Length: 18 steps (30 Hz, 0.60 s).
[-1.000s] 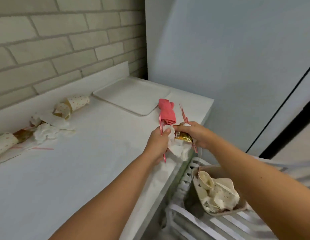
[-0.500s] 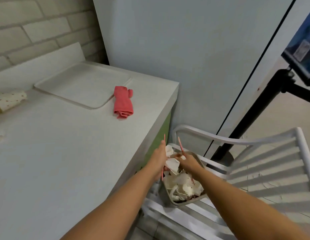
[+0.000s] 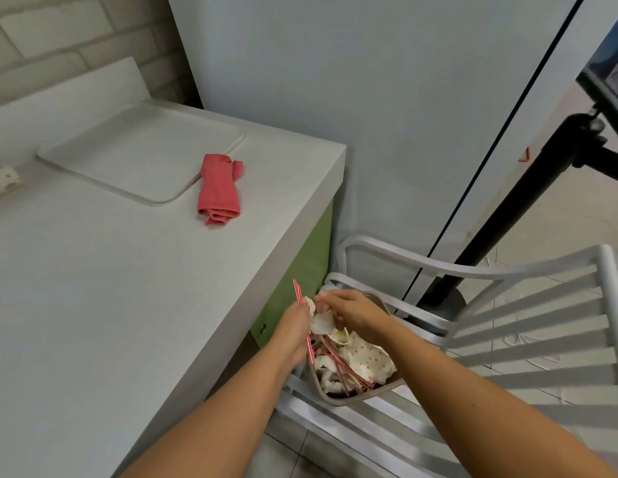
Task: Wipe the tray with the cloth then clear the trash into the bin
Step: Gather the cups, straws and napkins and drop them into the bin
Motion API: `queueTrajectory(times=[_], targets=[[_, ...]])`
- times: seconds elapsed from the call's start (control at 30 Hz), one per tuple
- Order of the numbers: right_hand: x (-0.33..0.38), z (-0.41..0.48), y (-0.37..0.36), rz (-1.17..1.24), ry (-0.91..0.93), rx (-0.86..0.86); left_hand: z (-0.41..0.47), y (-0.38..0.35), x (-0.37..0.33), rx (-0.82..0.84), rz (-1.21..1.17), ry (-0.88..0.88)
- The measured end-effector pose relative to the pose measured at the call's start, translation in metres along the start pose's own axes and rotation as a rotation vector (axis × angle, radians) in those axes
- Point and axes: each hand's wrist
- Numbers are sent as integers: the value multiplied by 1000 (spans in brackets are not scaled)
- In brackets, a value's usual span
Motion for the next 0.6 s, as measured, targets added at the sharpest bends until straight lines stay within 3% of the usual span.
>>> queueTrajectory(times=[0.1,0.33,0.6], targets=[[6,-7,-1,-111,50,130,0,-8,-1,-10,-133,28],[5,-5,3,-204,90,79,3,-23,5,-71,-411,114],[-8,6,2,-392,35,-115,-4,-24,6,5,-234,173]])
Point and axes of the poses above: each hand's wrist, its own z-axis towards the middle knuckle, its own y-axis out of the back of the hand, x = y × z, and after that the axes turned 15 degrees about -y, right-handed
